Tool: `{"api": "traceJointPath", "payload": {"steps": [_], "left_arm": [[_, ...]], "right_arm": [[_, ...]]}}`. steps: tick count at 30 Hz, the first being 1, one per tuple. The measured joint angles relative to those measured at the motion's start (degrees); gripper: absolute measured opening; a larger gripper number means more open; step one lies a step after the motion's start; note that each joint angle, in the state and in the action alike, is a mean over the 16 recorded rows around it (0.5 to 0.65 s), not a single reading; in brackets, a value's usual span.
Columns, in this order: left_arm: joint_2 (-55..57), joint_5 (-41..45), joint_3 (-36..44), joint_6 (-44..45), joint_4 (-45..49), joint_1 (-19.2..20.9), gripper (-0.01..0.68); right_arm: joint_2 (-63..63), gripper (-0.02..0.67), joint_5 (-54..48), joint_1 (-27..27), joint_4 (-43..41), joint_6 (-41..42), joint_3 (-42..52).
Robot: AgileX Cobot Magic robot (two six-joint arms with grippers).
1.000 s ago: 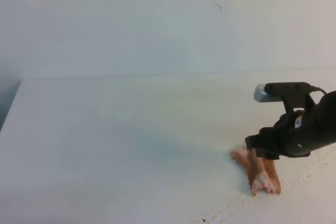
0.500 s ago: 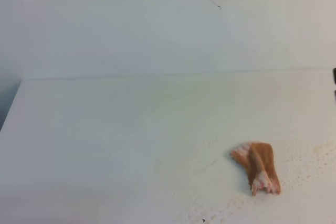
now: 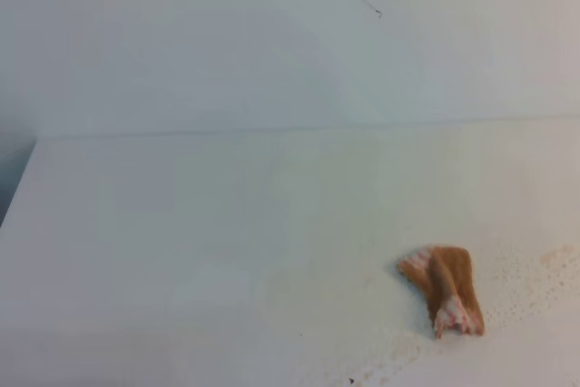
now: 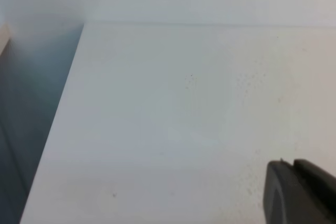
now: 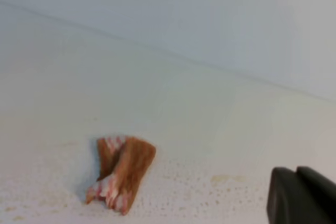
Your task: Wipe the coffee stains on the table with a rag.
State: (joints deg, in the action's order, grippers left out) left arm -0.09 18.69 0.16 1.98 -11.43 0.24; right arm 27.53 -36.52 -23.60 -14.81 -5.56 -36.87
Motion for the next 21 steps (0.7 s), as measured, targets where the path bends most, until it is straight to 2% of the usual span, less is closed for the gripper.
{"api": "traceJointPath", "payload": {"steps": [9,21], "left_arm": [[0.00,0.00,0.00,0.00,0.00,0.00,-0.001],[0.09,0.00,-0.16,0.00,0.00,0.00,-0.001]], "right_arm": [[-14.83,0.000,-0.34,0.00,-0.14,-1.56,10.75],[-19.24,0.000,-1.40,0.00,-0.19,-2.40,13.02]]}}
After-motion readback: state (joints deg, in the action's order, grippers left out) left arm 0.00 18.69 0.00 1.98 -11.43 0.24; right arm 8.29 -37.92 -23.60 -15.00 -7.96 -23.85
